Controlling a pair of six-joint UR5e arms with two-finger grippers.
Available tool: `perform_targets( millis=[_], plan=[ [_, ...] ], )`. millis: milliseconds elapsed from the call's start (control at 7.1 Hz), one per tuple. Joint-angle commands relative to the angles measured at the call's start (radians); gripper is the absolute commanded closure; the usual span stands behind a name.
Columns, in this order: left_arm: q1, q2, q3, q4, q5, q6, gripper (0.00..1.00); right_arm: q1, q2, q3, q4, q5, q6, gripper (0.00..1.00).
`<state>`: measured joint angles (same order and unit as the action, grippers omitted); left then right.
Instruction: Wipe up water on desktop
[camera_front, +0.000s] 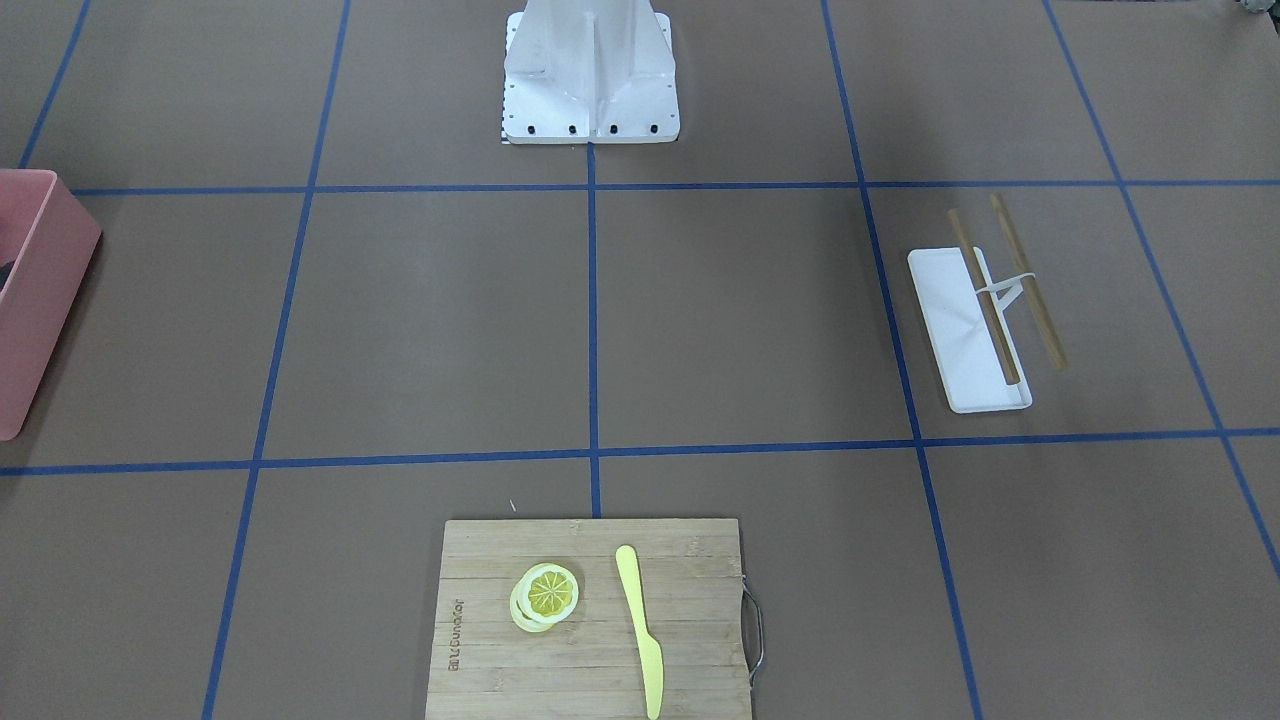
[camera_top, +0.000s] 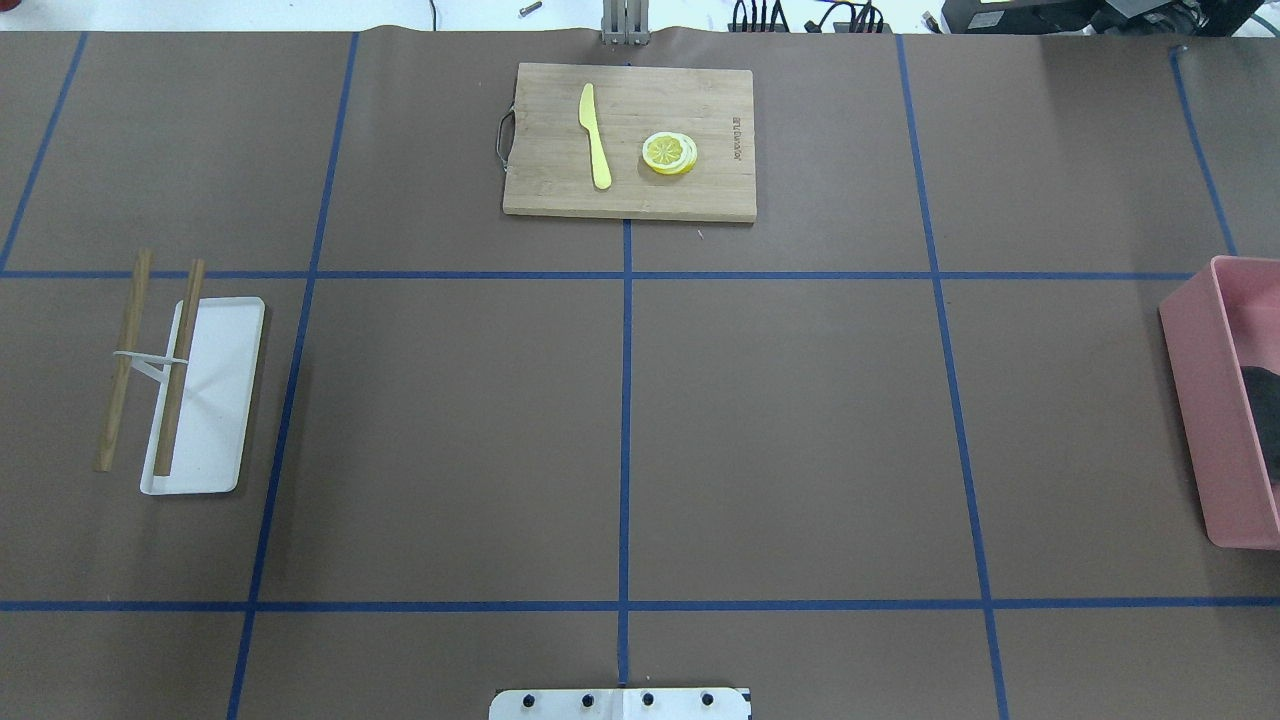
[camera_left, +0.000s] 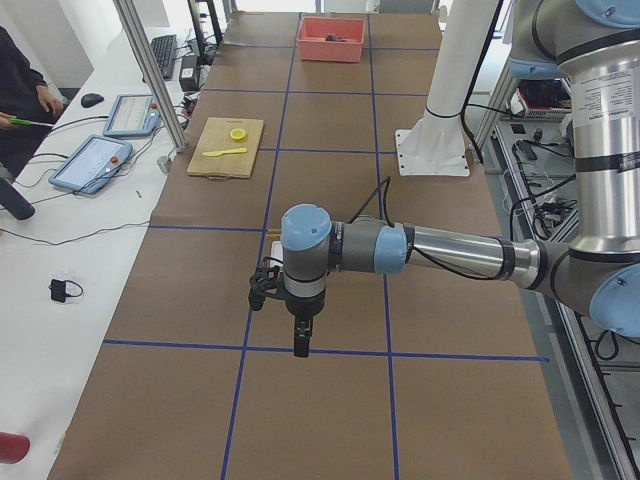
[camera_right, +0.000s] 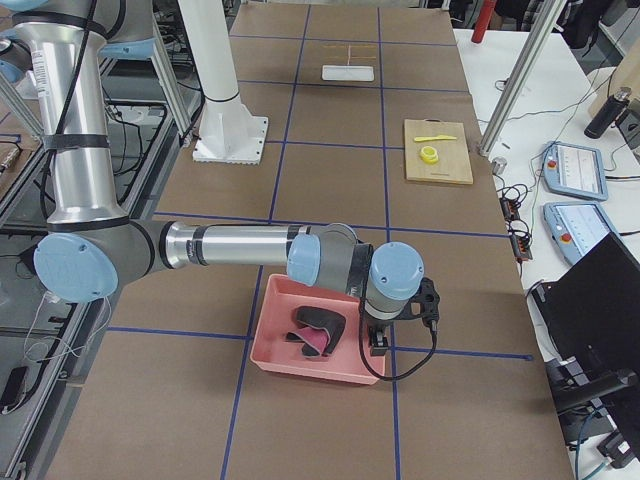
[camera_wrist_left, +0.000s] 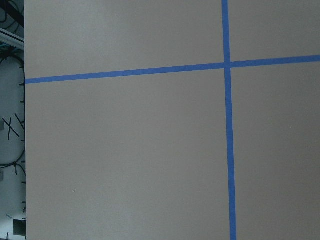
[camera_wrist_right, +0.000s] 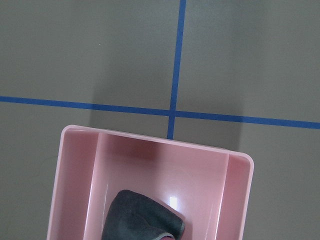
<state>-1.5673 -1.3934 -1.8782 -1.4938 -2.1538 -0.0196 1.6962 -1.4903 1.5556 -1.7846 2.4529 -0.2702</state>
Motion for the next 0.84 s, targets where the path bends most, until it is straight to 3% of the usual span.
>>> perform_targets(
  millis=[0,282,704],
  plan=[
    [0.0,0.001,0.022,0.0,-0.03,-0.003,0.02,-0.007,0.002,0.003,0.022,-0.037,0.037,0.0],
    [0.0,-0.001,0.025,-0.003,-0.032,-0.069,0.02,-0.073,-0.001,0.003,0.14,-0.138,0.162,0.0],
    [0.001,-0.001,0.039,-0.044,-0.034,-0.127,0.02,-0.11,-0.005,-0.02,0.16,-0.147,0.175,0.0]
  ],
)
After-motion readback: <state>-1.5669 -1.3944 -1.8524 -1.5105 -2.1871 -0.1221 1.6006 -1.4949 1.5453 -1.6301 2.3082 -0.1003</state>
